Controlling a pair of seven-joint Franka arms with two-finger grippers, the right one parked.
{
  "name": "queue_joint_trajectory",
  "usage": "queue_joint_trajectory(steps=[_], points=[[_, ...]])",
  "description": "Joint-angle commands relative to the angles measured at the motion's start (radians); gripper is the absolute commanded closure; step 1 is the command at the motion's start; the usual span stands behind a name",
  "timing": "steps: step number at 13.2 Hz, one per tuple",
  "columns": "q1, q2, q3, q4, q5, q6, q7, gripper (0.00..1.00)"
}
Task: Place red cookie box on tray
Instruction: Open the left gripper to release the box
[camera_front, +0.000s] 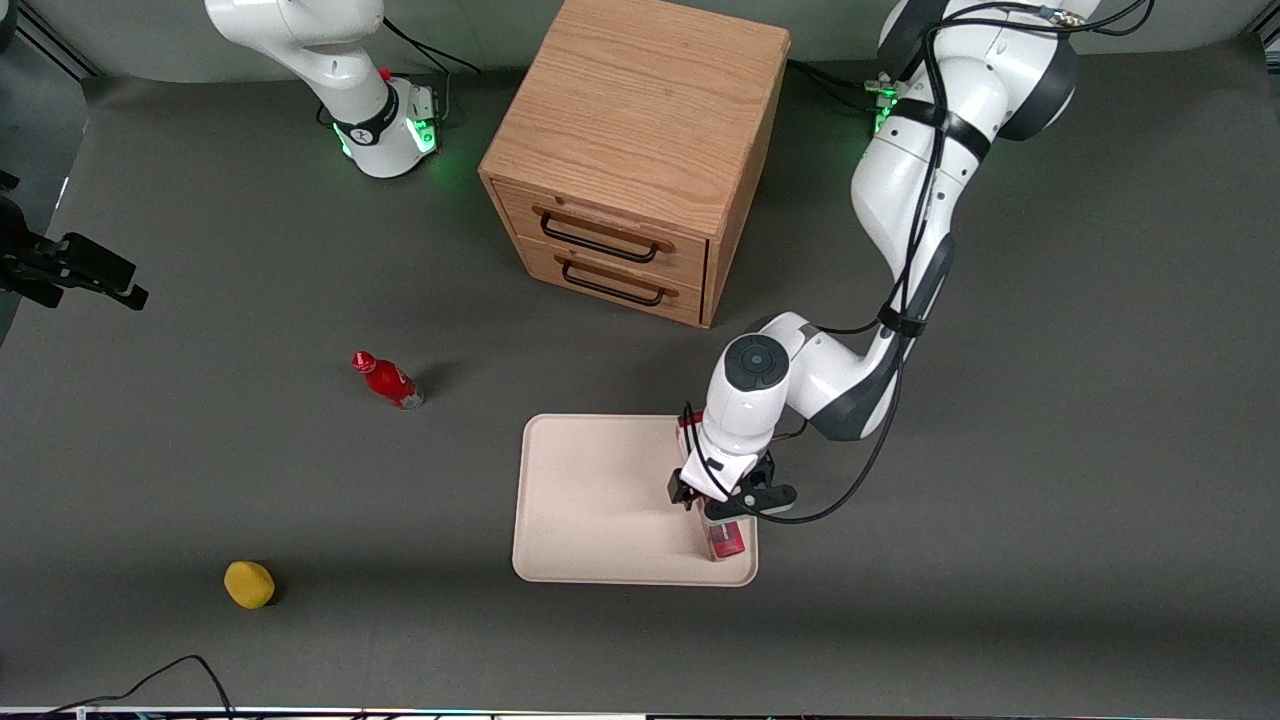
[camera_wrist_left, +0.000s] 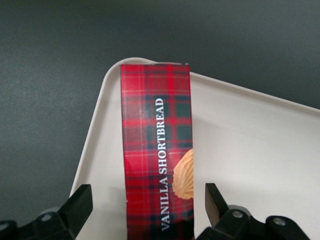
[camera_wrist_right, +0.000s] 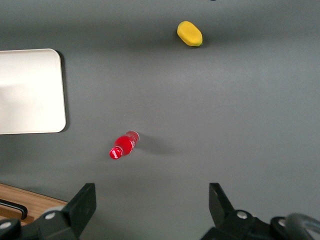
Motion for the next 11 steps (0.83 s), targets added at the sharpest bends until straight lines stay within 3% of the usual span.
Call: queue_joint_trajectory(steps=[1, 8, 10, 11], points=[[-0.003, -0.004, -0.002, 0.033, 0.01, -0.017, -0.005, 0.0], [0.062, -0.142, -0.035, 0.022, -0.049, -0.254, 0.067, 0.0], [0.073, -0.223, -0.043, 0.019, -0.121, -0.381, 0.119, 0.0], [0.091, -0.29, -0.043, -0.02, -0.163, -0.45, 0.234, 0.0]])
